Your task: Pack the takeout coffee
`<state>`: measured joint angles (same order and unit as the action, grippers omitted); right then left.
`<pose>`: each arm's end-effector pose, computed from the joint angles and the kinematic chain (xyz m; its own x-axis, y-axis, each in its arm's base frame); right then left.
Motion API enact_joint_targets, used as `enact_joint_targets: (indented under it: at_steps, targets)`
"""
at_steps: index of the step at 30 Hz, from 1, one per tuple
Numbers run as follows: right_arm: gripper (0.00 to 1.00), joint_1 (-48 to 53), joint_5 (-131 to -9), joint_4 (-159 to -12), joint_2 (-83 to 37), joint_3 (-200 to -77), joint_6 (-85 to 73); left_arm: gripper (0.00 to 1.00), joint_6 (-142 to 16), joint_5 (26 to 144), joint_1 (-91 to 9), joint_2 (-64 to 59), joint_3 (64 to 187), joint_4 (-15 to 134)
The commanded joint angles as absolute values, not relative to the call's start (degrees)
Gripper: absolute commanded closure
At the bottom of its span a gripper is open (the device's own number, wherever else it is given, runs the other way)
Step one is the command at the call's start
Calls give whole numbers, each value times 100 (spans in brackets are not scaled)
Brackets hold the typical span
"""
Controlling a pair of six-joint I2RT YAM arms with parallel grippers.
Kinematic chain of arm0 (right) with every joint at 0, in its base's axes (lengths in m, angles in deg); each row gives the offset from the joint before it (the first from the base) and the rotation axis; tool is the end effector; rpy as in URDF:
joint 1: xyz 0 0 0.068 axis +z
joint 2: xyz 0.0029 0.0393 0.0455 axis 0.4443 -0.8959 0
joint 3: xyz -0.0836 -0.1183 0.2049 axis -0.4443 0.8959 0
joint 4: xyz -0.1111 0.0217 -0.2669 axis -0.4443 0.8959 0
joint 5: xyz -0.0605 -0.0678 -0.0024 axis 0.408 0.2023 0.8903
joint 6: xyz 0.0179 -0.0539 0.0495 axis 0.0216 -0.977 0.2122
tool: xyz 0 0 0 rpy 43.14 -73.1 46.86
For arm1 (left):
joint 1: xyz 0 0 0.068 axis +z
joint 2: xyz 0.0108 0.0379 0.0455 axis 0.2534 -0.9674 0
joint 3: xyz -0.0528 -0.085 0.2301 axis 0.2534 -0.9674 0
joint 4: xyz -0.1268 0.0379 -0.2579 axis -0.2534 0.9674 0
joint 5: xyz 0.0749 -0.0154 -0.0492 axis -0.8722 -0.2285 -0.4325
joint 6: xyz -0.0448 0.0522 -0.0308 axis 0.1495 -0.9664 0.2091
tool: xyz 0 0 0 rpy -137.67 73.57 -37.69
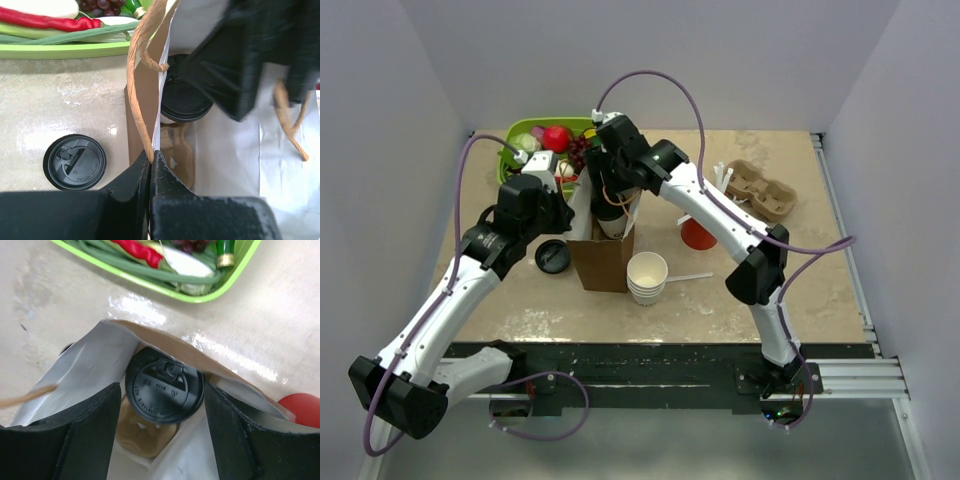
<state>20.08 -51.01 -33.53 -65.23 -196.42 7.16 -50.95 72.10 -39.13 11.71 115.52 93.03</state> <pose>0.3627 0.3637 0.3314 -0.6439 -0.1958 -0.7396 -0.4188 0.8992 0.1265 0.2704 -0.1175 0.3211 -0.5609 -0.1910 -0.8056 0.1343 0.9391 -0.3162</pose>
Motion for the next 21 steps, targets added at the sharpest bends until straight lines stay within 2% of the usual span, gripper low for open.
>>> enact_joint_targets:
  at_steps: [1,10,15,16,21]
  targets:
    - [29,1994,-5036,-3923,-5878,-19526,567,100,-5029,7114,-3894,1061,11685,9587]
    - [21,1994,-5608,-4468,-5307,-19359,172,100,-5020,7070,-3903,982,11764,9622]
    - [14,1994,-4828,-4766,-4500,-18885,-223,100,-5002,6956,-3903,964,11817,9648]
    - [10,1985,-4582,-4811,-4324,-18553,-250,100,-5002,6956,-3903,964,11817,9640]
    - [7,1591,-4158,-4890,-3436,-17593,-321,98,-5011,6921,-3894,964,11826,9640]
